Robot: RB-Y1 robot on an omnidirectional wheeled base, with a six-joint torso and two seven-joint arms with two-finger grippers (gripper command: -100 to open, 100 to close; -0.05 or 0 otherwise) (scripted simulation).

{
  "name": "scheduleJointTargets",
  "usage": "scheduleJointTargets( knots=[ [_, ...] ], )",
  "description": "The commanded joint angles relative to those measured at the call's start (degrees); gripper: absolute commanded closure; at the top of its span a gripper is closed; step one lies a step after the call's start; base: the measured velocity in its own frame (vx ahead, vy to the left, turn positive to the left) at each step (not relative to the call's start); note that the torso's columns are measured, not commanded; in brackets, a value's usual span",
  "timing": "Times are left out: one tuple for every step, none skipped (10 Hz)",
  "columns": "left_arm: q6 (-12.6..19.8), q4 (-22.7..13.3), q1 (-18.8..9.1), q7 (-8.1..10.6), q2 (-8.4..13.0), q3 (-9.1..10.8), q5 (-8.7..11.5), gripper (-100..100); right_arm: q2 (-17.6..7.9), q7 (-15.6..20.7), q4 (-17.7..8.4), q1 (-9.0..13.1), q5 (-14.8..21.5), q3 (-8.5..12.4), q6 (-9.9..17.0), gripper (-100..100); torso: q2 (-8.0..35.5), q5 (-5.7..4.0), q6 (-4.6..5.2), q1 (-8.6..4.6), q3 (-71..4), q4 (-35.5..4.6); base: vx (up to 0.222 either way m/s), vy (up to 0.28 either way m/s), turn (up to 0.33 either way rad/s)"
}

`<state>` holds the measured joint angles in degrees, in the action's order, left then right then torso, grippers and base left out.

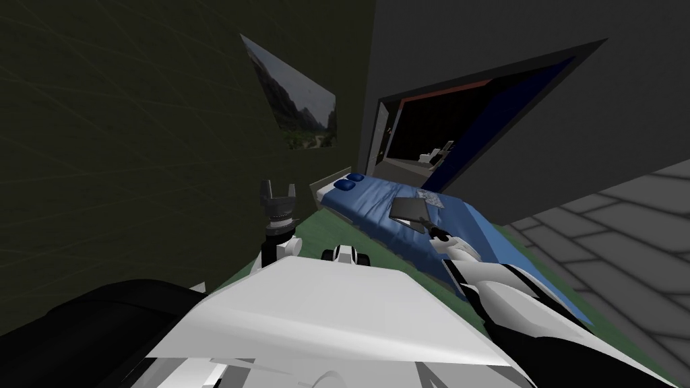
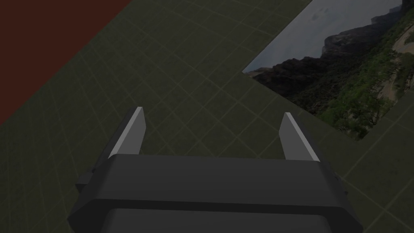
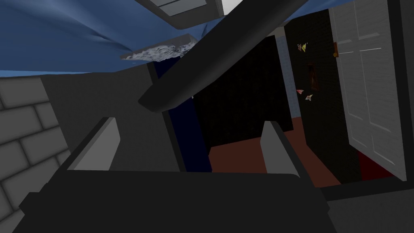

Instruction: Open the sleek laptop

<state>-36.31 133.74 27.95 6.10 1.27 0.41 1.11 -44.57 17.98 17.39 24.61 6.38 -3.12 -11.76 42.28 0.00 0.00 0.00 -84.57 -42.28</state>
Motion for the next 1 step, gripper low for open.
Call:
scheduleJointTargets(
  knots=[
    [0.00, 0.00, 0.00, 0.00, 0.00, 0.00, 0.00, 0, 0.00, 0.00, 0.00, 0.00, 0.00, 0.00, 0.00, 0, 0.01, 0.00, 0.00, 0.01, 0.01, 0.00, 0.000, 0.000, 0.000]
  ],
)
